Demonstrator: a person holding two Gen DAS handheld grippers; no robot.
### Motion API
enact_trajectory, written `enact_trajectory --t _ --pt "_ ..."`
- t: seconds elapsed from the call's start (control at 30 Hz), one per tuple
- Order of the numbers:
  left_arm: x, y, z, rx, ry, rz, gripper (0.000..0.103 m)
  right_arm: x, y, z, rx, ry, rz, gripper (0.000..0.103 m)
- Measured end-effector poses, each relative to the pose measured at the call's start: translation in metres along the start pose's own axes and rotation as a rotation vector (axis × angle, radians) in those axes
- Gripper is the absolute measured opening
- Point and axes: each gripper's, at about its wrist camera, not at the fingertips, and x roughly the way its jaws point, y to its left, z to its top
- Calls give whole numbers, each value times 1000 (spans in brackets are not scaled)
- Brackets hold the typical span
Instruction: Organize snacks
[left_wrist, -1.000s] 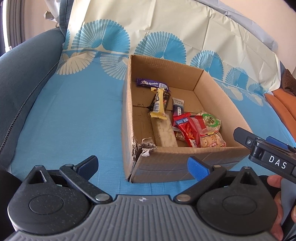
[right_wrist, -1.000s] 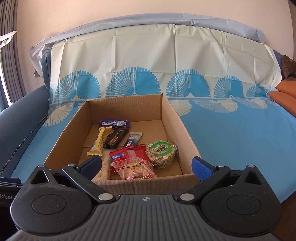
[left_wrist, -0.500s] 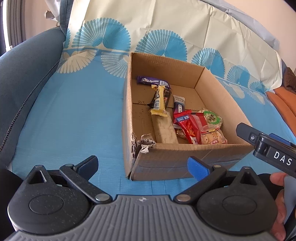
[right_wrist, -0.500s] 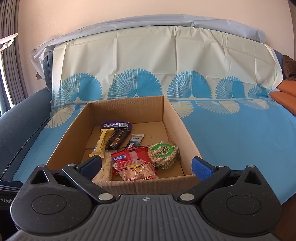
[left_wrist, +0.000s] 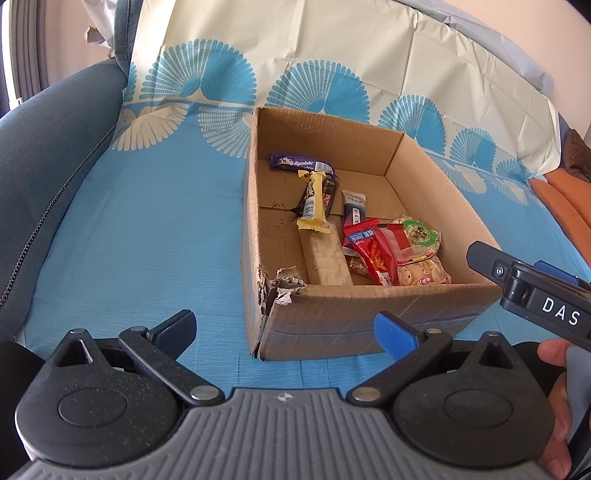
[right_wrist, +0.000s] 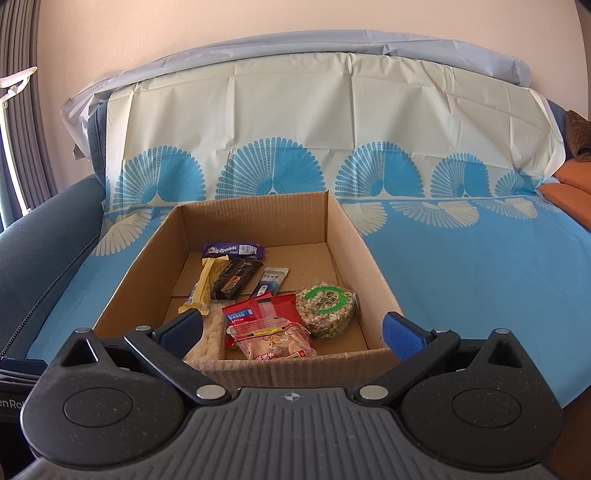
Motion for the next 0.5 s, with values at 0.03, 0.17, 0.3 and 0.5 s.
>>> enact_trajectory --t 0.03,0.17,0.3,0.5 --pt "0 0 0 1 -1 0 102 0 0 0 0 0 0 102" --pt "0 -1 0 7 -4 0 102 0 0 0 -1 0 0 102" --pt "0 -2 -1 17 -12 -6 102 0 0 0 0 0 -1 102" --pt "2 -3 -1 27 -29 -12 103 0 -2 1 13 4 -9 102"
